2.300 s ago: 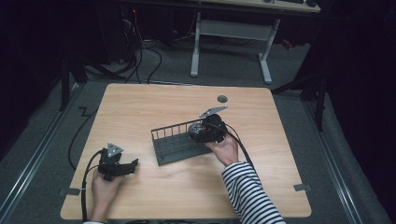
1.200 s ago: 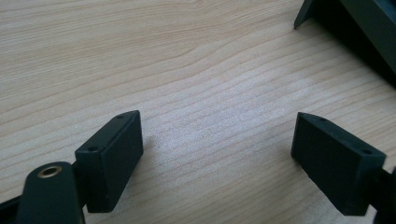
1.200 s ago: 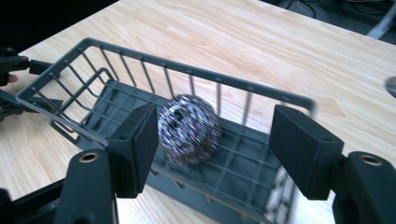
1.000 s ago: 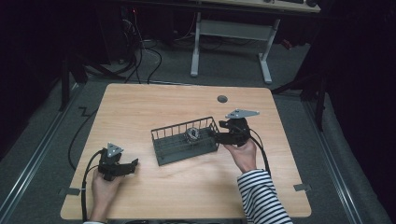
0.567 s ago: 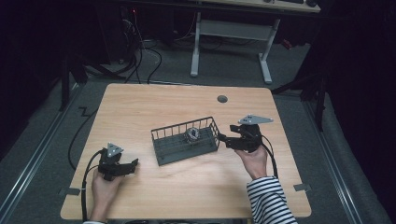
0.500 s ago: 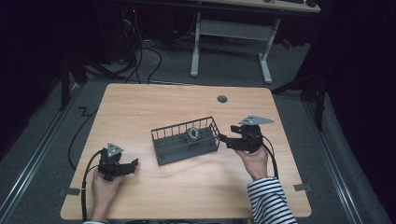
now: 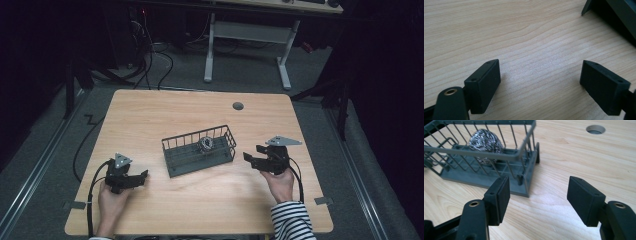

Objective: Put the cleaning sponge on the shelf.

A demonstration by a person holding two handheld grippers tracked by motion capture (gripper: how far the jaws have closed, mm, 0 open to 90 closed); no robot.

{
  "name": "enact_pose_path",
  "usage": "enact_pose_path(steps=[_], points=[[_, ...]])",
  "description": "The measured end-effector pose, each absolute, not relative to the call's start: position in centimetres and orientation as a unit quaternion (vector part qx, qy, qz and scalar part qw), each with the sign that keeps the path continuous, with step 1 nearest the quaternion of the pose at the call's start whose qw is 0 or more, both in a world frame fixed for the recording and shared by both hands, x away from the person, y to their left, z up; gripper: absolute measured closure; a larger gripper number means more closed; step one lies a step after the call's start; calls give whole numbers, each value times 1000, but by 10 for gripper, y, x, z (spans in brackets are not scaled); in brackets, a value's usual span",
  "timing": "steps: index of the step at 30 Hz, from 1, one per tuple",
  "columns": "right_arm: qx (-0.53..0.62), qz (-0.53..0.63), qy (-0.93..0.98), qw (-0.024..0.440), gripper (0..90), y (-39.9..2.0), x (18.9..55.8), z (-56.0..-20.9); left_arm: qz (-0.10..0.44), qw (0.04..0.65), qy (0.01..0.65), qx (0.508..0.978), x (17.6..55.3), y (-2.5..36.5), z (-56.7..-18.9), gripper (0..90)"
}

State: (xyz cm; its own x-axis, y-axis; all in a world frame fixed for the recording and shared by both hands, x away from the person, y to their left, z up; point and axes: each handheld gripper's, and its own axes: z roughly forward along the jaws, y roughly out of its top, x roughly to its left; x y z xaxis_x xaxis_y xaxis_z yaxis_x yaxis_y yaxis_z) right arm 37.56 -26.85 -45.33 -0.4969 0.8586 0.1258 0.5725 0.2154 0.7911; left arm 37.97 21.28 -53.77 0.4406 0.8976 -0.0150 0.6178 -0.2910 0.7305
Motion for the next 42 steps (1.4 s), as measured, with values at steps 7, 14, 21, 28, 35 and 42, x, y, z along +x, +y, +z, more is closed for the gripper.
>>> enact_pose_path(steps=[7, 14, 21, 28, 35, 42], points=[[493, 416, 746, 165, 355, -282, 368, -475, 205, 342, 488, 777, 380, 213, -538, 172], [506, 408, 741, 167, 354, -290, 363, -490, 205, 342, 488, 777, 380, 213, -538, 172], [514, 387, 743, 183, 348, -293, 363, -506, 205, 342, 488, 777, 380, 213, -538, 172], [522, 388, 737, 183, 358, -291, 360, -516, 205, 342, 488, 777, 380, 213, -538, 173], [522, 372, 743, 191, 360, -286, 359, -523, 205, 341, 487, 777, 380, 213, -538, 172], [520, 345, 754, 206, 359, -279, 358, -531, 205, 341, 487, 777, 380, 213, -538, 172]])
